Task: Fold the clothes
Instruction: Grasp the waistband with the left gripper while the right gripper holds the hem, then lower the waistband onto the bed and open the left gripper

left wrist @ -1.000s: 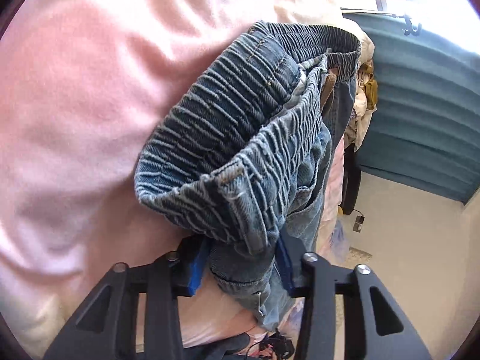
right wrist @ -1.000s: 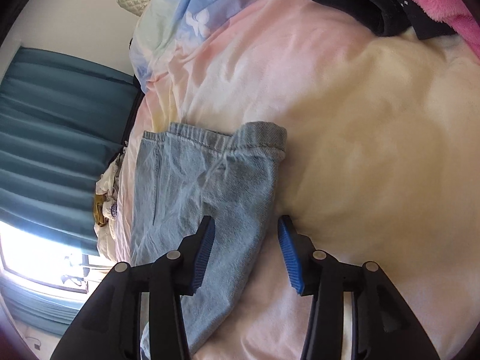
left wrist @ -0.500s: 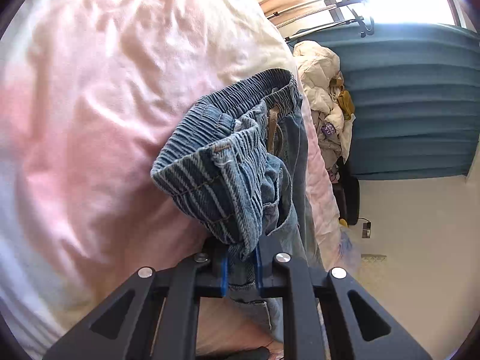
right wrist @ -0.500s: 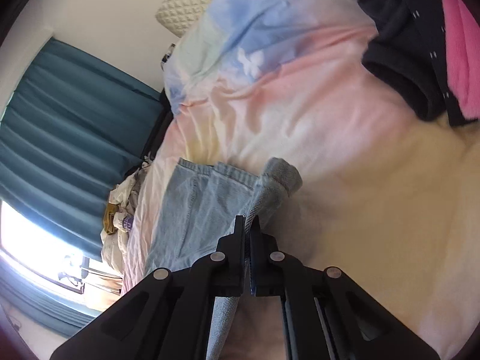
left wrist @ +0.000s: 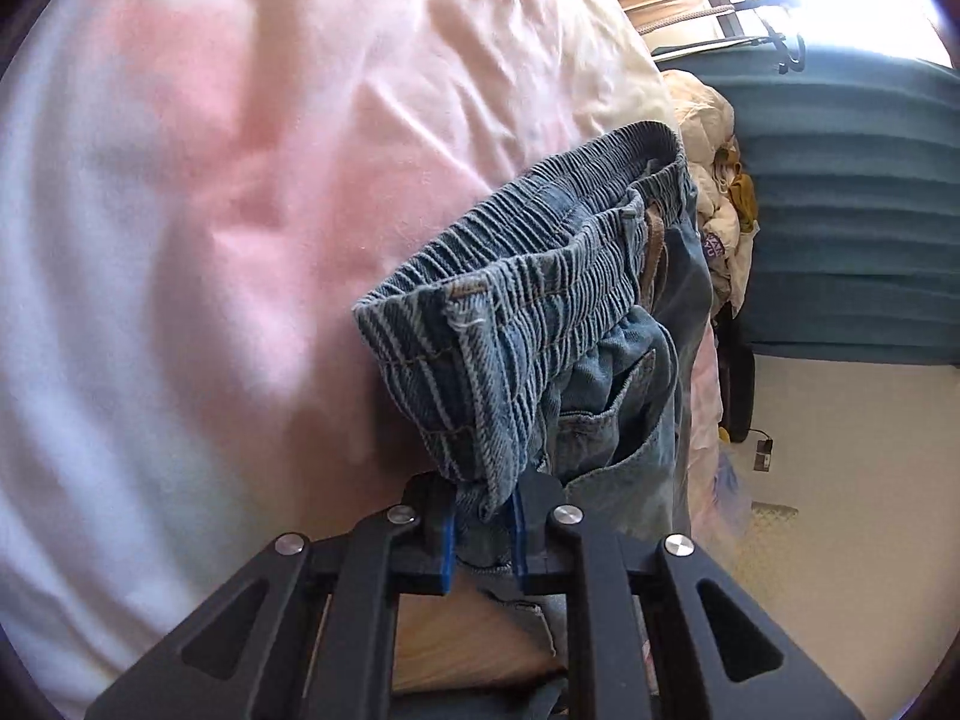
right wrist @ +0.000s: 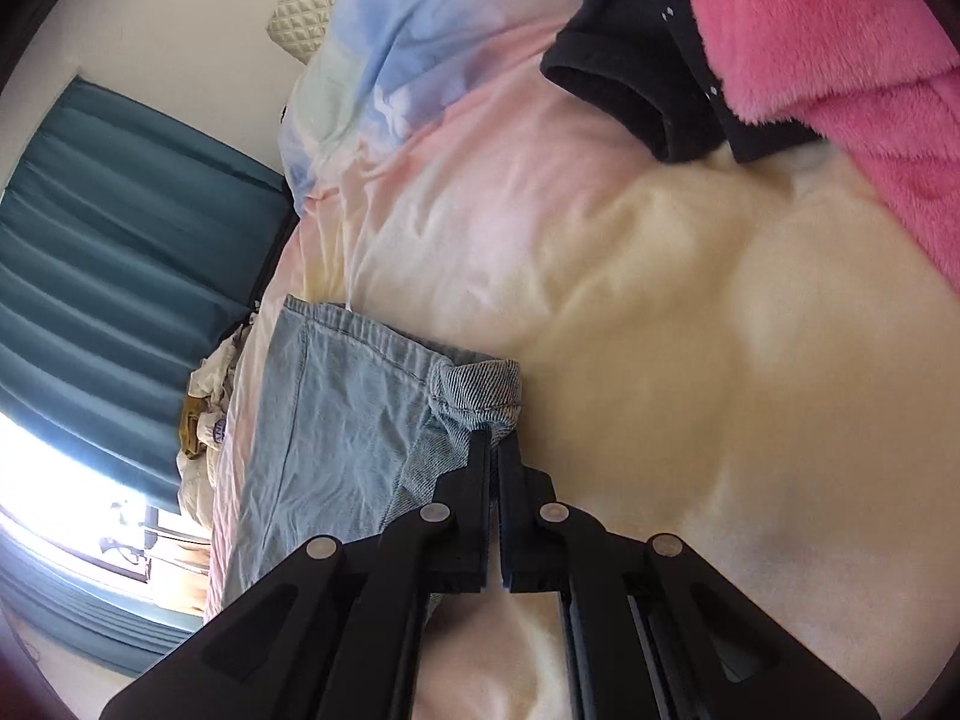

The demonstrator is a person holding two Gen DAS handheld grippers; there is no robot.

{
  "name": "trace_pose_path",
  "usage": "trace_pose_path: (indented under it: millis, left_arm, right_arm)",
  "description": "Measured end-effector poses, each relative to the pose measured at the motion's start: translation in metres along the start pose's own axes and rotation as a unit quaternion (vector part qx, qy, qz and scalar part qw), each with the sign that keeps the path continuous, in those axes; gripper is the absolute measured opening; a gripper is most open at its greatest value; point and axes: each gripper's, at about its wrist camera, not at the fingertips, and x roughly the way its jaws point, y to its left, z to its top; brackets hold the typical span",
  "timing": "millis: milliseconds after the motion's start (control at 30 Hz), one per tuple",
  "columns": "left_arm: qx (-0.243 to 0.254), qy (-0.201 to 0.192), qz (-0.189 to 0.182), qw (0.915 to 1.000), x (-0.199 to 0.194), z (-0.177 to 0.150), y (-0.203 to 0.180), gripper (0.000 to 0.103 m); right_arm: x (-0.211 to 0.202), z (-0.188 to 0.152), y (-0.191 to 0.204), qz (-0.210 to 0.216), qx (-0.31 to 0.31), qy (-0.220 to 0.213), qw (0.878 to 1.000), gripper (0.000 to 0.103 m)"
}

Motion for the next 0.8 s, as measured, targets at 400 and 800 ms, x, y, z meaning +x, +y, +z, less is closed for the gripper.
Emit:
trace_pose_path:
  millis: [400, 800]
  left_arm:
    - [0.213, -0.120, 0.146, 0.9586, -0.068, -0.034, -0.074, 0.051]
    - [0.300, -0.114, 0.121, 0.9394, -0.001, -0.086, -0.198, 0.051]
  right_arm:
    - [-0.039, 0.020, 0.037, -0.062, -0.065, -0.041, 0.995, 0.030]
    - [0.047, 0.035, 0.149, 0.010, -0.118, 0.023, 0.993, 0.035]
